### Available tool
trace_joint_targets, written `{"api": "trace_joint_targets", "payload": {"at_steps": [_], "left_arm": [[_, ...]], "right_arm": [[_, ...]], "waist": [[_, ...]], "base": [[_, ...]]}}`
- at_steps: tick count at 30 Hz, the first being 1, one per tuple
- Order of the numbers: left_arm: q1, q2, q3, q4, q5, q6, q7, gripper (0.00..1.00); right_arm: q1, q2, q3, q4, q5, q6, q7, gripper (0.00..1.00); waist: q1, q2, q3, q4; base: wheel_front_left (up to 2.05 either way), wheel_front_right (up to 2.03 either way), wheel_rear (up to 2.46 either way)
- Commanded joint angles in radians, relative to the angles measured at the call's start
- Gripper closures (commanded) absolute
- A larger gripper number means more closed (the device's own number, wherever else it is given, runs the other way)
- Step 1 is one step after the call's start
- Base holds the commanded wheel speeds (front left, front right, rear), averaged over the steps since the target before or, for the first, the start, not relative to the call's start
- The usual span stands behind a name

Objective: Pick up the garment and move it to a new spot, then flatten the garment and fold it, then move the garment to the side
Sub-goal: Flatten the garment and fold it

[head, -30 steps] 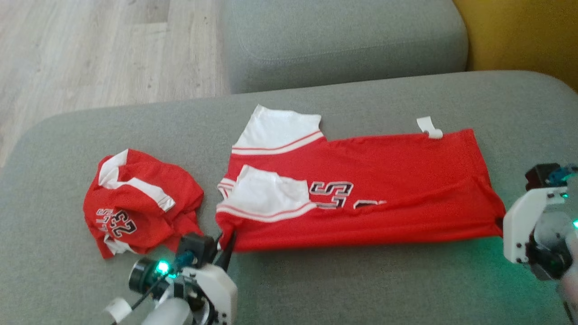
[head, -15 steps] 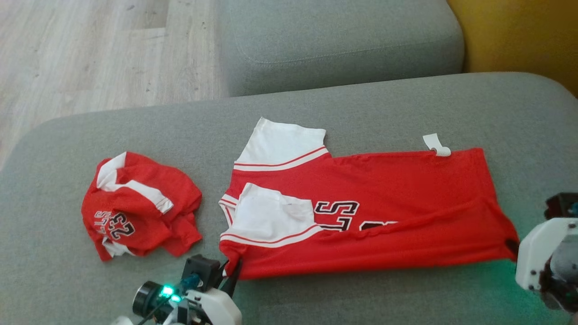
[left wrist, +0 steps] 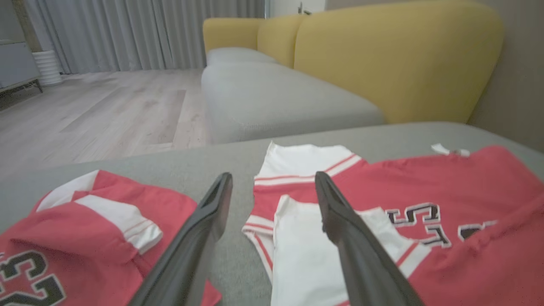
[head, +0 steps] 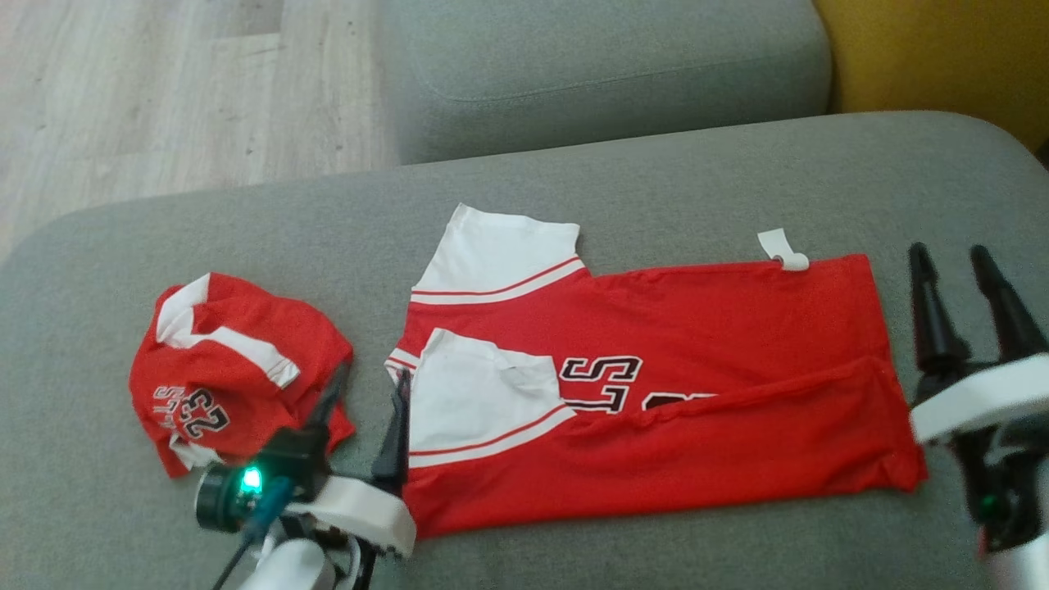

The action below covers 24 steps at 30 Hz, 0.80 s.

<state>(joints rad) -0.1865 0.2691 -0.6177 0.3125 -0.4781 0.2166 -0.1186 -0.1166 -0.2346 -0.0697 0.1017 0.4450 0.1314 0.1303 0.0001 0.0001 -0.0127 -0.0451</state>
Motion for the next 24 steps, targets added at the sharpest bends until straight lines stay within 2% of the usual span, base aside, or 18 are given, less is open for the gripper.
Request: {"api": "trace_joint_targets", "payload": {"at_steps": [1,3,7,11,14,15,17,21,24], "left_arm": [[-0.057,-0.004,0.066,-0.053,-0.019,0.0,-0.07,0.0],[-0.05,-0.014,0.098,-0.077,-0.026,-0.001,-0.117,0.0],[-0.043,-0.026,0.136,-0.124,-0.008,-0.027,-0.141,0.0],[-0.077,-0.006,0.143,-0.13,0.028,-0.076,-0.143,0.0],[-0.159,0.04,0.134,-0.092,0.046,-0.13,-0.115,0.0],[-0.159,0.04,0.134,-0.092,0.046,-0.13,-0.115,0.0],[-0.237,0.074,0.13,-0.063,0.055,-0.168,-0.072,0.0],[-0.414,0.14,0.1,0.036,0.066,-0.27,0.083,0.0],[-0.526,0.17,0.088,0.12,0.053,-0.315,0.15,0.0]], "right_arm": [[0.016,0.004,0.037,-0.071,-0.027,-0.001,-0.068,0.0],[0.052,0.023,0.063,-0.107,-0.065,-0.001,-0.153,0.0],[0.108,0.052,0.119,-0.125,-0.127,-0.001,-0.271,0.0],[0.106,0.083,0.137,-0.107,-0.151,-0.001,-0.307,0.0],[0.075,0.095,0.152,-0.102,-0.156,-0.001,-0.311,0.0],[0.075,0.095,0.152,-0.102,-0.156,-0.001,-0.311,0.0],[0.05,0.101,0.161,-0.105,-0.156,-0.001,-0.31,0.0],[0.0,0.114,0.173,-0.105,-0.16,-0.001,-0.301,0.0],[-0.025,0.13,0.181,-0.092,-0.163,-0.001,-0.278,0.0]], "waist": [[-0.0001,-0.0001,0.006,-0.011],[-0.0001,-0.0001,0.011,-0.021],[-0.0001,-0.0001,0.028,-0.042],[-0.0001,-0.0001,0.063,-0.074],[-0.0001,-0.0001,0.092,-0.103],[-0.0001,-0.0001,0.092,-0.103],[-0.0001,-0.0001,0.12,-0.125],[-0.0001,-0.0001,0.181,-0.169],[-0.0001,-0.0001,0.214,-0.205]], "base": [[0.0,0.0,0.0],[0.0,0.0,0.0],[0.0,0.0,0.0],[0.0,0.0,0.0],[0.0,0.0,0.0],[0.0,0.0,0.0],[0.0,0.0,0.0],[0.0,0.0,0.0],[0.0,0.0,0.0]]}}
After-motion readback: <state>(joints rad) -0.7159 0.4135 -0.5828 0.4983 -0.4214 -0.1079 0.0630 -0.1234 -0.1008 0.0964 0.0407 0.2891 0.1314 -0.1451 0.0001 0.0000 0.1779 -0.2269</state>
